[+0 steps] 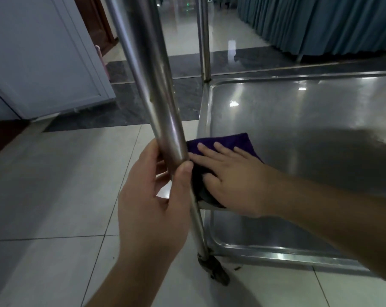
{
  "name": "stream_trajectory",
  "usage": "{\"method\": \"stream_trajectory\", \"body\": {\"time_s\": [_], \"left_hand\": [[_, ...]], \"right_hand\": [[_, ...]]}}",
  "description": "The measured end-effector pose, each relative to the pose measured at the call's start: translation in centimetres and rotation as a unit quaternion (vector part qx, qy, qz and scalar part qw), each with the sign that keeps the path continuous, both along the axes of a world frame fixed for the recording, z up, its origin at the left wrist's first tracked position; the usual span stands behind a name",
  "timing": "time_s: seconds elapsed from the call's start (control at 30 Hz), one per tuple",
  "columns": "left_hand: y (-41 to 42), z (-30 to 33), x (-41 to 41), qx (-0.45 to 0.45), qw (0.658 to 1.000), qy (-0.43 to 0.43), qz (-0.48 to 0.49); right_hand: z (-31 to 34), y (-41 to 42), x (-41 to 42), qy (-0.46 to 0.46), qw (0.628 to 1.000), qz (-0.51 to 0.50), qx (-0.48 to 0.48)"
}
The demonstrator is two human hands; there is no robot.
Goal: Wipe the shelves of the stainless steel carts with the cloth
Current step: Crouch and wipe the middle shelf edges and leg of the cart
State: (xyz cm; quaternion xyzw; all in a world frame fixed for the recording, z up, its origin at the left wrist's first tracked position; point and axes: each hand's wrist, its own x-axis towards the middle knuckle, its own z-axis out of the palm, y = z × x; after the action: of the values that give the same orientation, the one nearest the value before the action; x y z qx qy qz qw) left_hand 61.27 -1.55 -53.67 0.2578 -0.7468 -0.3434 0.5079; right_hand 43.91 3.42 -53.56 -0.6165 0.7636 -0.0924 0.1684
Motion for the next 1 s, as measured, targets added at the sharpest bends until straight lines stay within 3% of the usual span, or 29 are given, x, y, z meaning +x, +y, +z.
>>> {"method": "stream_trajectory", "body": {"time_s": [0.23, 0.43, 0.63, 0.83, 1.0], "left_hand": [[0.4, 0.0, 0.1, 0.007, 1.000, 0.008, 0.000], [0.6, 0.1, 0.1, 0.013, 1.000, 0.006, 0.009], [0.5, 0.4, 0.2, 0.011, 1.000, 0.001, 0.000], [0.4, 0.5, 0.3, -0.004, 1.000, -0.013, 0.008], [0.4, 0.4, 0.4, -0.006, 1.000, -0.005, 0.006]], "right_hand": [[-0.4, 6.0, 0.8, 0.037, 0.995, -0.088, -0.037], [-0.3, 12.1, -6.4, 0.065, 0.978, -0.192, 0.040], [-0.6, 4.8, -14.0, 0.067, 0.964, -0.254, 0.042], [-0.3, -4.8, -5.7, 0.047, 0.990, -0.130, 0.011], [-0.3, -1.0, -0.1, -0.006, 1.000, 0.004, -0.007]]}}
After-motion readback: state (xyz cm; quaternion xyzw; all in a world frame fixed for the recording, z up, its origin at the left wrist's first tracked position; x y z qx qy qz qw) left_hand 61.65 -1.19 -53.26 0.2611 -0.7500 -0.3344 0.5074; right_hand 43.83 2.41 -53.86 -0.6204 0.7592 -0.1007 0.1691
